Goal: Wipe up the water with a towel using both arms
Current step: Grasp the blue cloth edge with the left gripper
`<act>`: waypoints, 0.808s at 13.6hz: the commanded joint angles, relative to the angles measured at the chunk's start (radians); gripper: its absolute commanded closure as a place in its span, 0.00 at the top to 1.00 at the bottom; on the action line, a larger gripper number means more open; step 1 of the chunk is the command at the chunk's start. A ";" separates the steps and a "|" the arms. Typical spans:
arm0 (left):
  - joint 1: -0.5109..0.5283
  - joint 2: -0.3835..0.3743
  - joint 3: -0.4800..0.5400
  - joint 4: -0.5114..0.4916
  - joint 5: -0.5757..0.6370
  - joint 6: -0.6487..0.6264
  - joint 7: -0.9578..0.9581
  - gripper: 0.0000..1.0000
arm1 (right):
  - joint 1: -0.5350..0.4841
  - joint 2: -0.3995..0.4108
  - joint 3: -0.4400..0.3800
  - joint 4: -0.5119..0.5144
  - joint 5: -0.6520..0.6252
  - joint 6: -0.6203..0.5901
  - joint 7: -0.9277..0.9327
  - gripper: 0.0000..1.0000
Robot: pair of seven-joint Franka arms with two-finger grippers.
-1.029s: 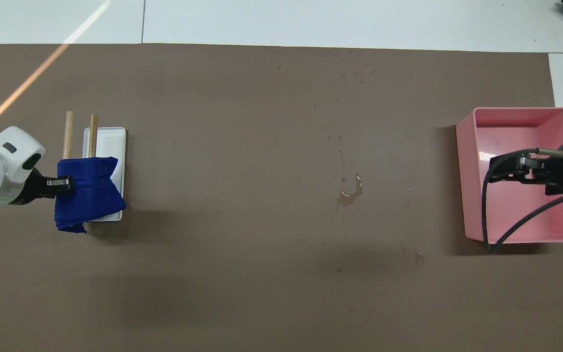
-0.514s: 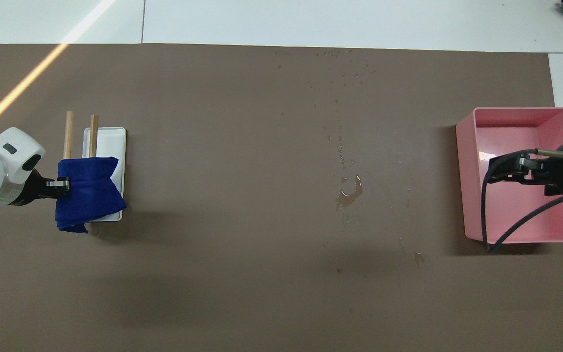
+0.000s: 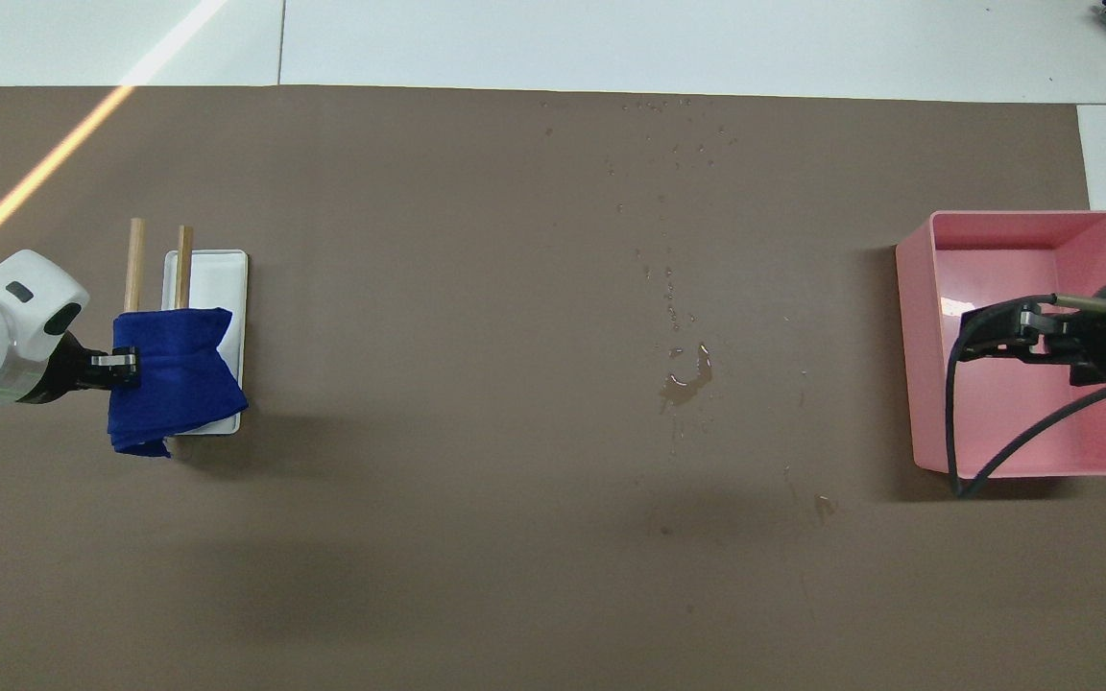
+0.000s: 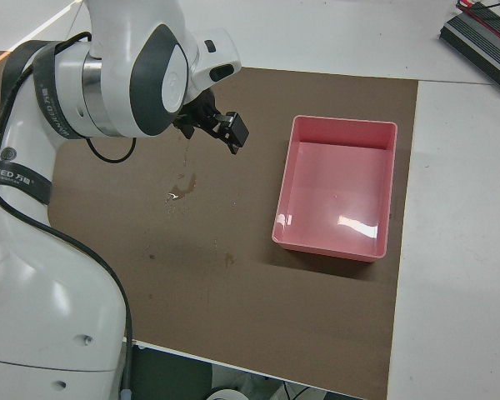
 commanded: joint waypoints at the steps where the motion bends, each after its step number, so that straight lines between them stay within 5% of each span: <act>1: -0.013 -0.004 0.006 -0.006 0.015 0.009 -0.015 0.07 | -0.011 -0.029 0.002 -0.038 0.019 0.035 -0.024 1.00; 11: -0.014 0.000 0.003 0.075 0.017 -0.093 -0.091 0.00 | -0.011 -0.029 0.002 -0.038 0.017 0.035 -0.023 1.00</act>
